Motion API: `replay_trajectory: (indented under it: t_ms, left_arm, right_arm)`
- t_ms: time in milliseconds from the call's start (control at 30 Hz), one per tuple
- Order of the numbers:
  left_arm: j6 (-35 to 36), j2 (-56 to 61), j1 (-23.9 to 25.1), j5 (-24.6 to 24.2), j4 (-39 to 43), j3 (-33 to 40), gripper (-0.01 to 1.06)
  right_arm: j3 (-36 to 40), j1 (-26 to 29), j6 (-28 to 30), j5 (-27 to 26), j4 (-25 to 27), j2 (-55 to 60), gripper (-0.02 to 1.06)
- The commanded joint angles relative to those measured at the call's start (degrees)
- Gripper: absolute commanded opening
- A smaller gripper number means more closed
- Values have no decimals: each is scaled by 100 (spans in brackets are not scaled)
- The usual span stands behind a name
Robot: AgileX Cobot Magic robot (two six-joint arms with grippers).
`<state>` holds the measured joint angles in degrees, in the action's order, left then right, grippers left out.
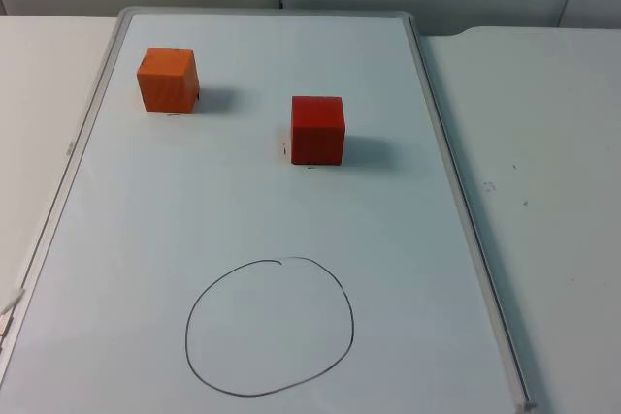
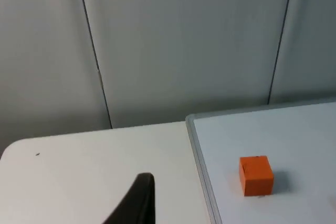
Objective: Pick up one cube with the left hand and another cube with the right hand. First place the cube in the right hand at the target position, then stack the cube in the left hand on top.
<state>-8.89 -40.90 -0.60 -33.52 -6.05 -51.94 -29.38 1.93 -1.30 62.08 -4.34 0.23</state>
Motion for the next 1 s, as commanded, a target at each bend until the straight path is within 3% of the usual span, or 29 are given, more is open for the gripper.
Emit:
replay_trajectory:
  t_ms: [0,333,433,600,967]
  left_arm:
    - [-240,-429,-37,286,-156,-335,105]
    - [-501,-2516,-50,496,-260,-1696,105]
    - [-530,-3161,-75,343,-356,-2094,105]
    - [-642,-4335,-535,243,-605,-2705,105]
    - [-158,-6106,-930,371,-592,-3231,105]
  right_arm:
    - [27,34,22,-47,14,-23,105]
    - [27,34,22,-47,14,-23,105]
    - [27,34,22,-47,14,-23,105]
    - [27,34,22,-47,14,-23,105]
    - [27,34,22,-47,14,-23,105]
